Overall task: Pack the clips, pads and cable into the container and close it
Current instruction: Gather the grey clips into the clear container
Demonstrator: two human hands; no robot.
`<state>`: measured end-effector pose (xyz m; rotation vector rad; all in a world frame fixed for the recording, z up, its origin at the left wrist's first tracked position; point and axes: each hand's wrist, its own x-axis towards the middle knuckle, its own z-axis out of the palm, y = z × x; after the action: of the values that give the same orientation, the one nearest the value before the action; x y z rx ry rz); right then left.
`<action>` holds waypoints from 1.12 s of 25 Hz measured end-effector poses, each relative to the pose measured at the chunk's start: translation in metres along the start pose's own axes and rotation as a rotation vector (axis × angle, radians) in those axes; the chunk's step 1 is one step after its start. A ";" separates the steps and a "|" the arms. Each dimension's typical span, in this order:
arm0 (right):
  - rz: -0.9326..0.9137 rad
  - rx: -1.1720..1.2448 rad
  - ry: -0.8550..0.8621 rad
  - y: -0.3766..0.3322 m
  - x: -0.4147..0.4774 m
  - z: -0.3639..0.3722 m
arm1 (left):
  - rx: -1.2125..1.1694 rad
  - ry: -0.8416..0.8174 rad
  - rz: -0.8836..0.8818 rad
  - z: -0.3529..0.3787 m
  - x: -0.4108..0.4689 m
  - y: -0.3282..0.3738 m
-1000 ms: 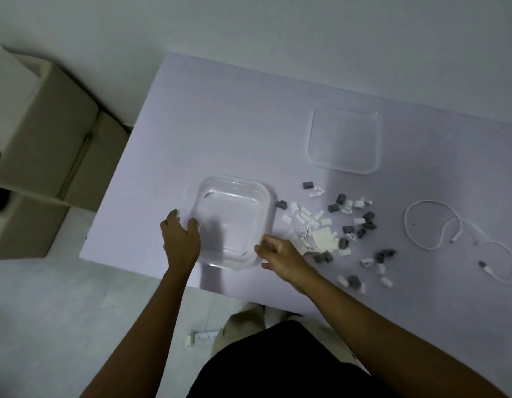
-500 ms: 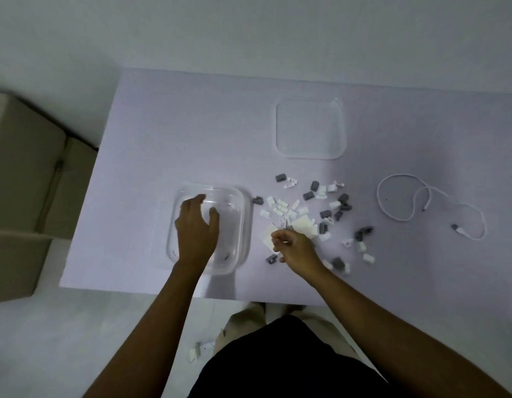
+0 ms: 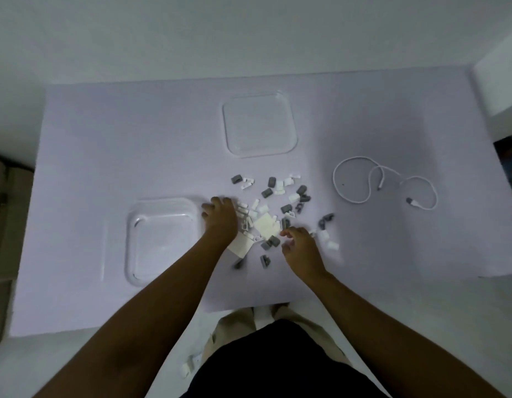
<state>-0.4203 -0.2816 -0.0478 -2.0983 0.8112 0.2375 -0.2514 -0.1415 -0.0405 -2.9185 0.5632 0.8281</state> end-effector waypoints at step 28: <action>-0.267 -0.250 0.062 0.012 0.014 0.035 | -0.433 -0.295 0.013 0.015 -0.055 0.000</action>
<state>-0.4129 -0.2659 -0.0829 -2.4319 0.5500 0.1357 -0.3021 -0.1217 -0.0249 -3.0616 0.4199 1.5199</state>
